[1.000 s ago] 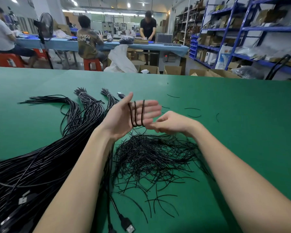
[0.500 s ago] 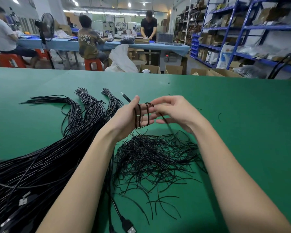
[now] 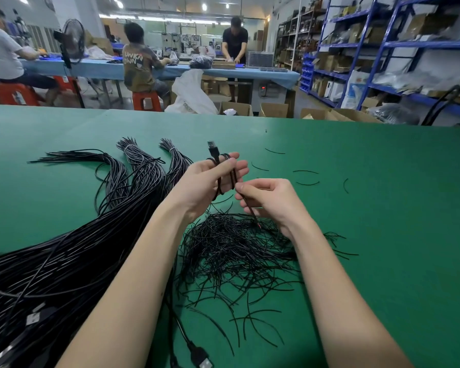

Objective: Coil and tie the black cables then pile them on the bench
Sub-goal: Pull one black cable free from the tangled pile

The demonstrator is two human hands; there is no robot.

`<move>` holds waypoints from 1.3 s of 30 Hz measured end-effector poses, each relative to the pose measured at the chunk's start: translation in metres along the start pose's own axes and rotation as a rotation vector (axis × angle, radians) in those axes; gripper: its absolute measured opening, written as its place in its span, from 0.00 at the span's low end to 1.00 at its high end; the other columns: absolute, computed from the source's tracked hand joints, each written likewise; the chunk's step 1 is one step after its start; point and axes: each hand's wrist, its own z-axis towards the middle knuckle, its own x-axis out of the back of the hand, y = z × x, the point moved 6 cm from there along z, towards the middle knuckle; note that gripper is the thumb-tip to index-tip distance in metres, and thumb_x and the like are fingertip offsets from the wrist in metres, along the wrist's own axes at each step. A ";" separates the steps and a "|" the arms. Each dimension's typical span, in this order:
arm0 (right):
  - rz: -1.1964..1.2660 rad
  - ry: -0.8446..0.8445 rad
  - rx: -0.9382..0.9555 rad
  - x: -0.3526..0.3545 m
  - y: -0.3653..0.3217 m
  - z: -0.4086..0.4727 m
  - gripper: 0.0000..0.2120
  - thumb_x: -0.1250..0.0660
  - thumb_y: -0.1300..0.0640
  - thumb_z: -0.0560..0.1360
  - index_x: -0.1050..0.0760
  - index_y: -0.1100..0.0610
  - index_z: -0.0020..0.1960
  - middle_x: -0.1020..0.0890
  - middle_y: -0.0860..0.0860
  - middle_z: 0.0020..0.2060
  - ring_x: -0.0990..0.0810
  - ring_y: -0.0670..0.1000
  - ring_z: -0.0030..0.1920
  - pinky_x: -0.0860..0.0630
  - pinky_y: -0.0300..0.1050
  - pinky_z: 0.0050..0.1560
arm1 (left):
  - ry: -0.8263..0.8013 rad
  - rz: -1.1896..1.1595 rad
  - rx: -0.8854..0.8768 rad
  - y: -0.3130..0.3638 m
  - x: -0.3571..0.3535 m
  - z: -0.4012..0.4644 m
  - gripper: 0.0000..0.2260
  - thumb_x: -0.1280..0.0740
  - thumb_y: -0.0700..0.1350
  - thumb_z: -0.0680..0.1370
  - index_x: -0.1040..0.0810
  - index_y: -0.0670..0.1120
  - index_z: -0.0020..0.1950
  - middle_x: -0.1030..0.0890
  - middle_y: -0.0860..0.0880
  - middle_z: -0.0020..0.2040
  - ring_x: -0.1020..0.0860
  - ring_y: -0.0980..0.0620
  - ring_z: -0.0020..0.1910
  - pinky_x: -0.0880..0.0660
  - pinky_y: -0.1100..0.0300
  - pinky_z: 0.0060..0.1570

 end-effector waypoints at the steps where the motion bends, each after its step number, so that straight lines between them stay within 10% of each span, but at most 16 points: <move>1: -0.003 0.016 0.007 0.000 0.000 0.000 0.06 0.23 0.56 0.75 0.15 0.59 0.44 0.13 0.53 0.36 0.17 0.46 0.33 0.19 0.37 0.35 | 0.017 0.011 -0.001 -0.001 -0.001 0.000 0.16 0.32 0.37 0.80 0.25 0.37 0.67 0.15 0.41 0.54 0.16 0.50 0.55 0.21 0.61 0.56; 22: 0.062 0.077 0.049 -0.001 0.000 -0.007 0.02 0.24 0.62 0.75 0.16 0.60 0.45 0.12 0.53 0.37 0.13 0.51 0.34 0.21 0.36 0.32 | 0.009 0.001 0.109 -0.013 -0.002 -0.002 0.21 0.26 0.50 0.70 0.18 0.44 0.60 0.16 0.48 0.60 0.16 0.48 0.56 0.19 0.56 0.55; 30: -0.240 0.091 0.036 0.015 0.003 -0.003 0.13 0.18 0.47 0.67 0.14 0.55 0.42 0.13 0.47 0.39 0.14 0.47 0.39 0.16 0.46 0.46 | -0.047 0.031 0.147 -0.014 0.001 0.000 0.10 0.33 0.46 0.81 0.17 0.45 0.59 0.14 0.45 0.55 0.15 0.45 0.53 0.21 0.54 0.52; 36: 0.025 -0.194 0.112 0.013 -0.018 -0.006 0.23 0.27 0.41 0.73 0.22 0.49 0.65 0.15 0.47 0.58 0.17 0.46 0.60 0.19 0.46 0.57 | -0.306 0.071 0.225 -0.013 -0.016 -0.011 0.11 0.33 0.44 0.79 0.15 0.39 0.52 0.14 0.41 0.50 0.15 0.43 0.52 0.18 0.49 0.56; 39: -0.047 -0.315 0.133 -0.009 -0.017 -0.010 0.15 0.29 0.44 0.75 0.18 0.46 0.60 0.19 0.48 0.37 0.20 0.47 0.33 0.23 0.38 0.34 | -0.408 0.156 0.221 -0.019 -0.030 -0.019 0.09 0.37 0.40 0.81 0.19 0.38 0.49 0.16 0.44 0.41 0.15 0.50 0.42 0.18 0.58 0.46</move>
